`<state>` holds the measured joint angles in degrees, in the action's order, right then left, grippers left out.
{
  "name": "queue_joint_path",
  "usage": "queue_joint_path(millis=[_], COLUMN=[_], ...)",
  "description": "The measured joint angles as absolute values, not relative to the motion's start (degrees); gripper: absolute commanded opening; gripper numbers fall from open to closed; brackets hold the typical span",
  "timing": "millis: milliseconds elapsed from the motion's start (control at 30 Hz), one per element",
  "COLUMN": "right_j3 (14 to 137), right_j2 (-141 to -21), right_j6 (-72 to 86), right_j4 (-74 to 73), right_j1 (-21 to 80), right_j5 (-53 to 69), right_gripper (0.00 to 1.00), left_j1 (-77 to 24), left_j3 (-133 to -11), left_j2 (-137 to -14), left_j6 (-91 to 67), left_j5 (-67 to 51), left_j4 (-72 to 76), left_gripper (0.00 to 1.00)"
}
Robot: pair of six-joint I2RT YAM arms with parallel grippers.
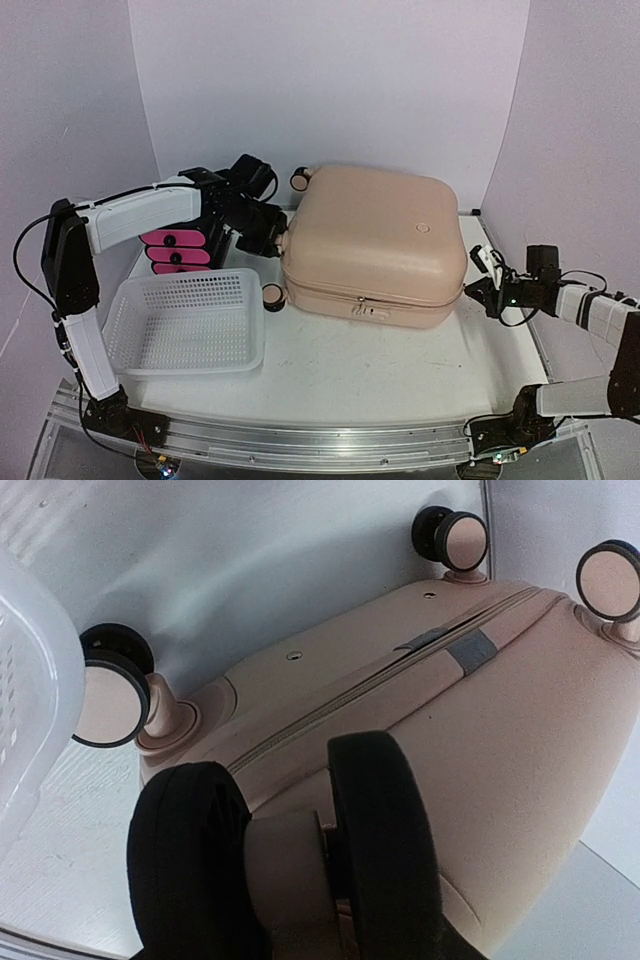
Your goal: Open, take out, and arrange the luggage
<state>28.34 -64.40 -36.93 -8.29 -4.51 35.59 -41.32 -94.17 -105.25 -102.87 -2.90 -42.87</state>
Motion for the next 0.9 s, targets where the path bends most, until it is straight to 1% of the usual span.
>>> queue_joint_path(millis=[67,200,500,667,800,900], right_j3=[28.5,30.3,37.6,38.1,41.5,39.8], right_j2=[-65.5,-68.2,-76.5,-77.9,-77.6,-73.7], right_j6=[-37.9,-40.2,-45.3,-43.0,-47.9,-48.4], right_j4=[-7.9,-8.6,-13.5,-12.0,-17.1,-17.6], right_j1=[-4.5,-4.5,-4.5,-4.1,1.2,5.3], right_j5=[36.2,38.0,43.1,42.7,36.1,30.8], right_gripper=[0.00,0.00,0.00,0.00,0.00,0.00], left_j1=[-40.8,-39.9,-37.5,-37.0,-35.9,-34.8], left_j3=[-93.6,-93.2,-92.5,-93.0,-94.7,-95.6], left_j2=[-105.1,-105.1,-105.2,-105.8,-107.0,-107.8], left_j6=[-100.9,-97.4,-90.8,-89.2,-87.7,-85.6], left_j5=[-2.9,-3.0,-3.5,-4.1,-4.5,-4.6], left_j4=[-41.8,-40.4,-37.7,-37.6,-37.7,-37.7], left_gripper=[0.14,0.12,0.12,0.11,0.11,0.11])
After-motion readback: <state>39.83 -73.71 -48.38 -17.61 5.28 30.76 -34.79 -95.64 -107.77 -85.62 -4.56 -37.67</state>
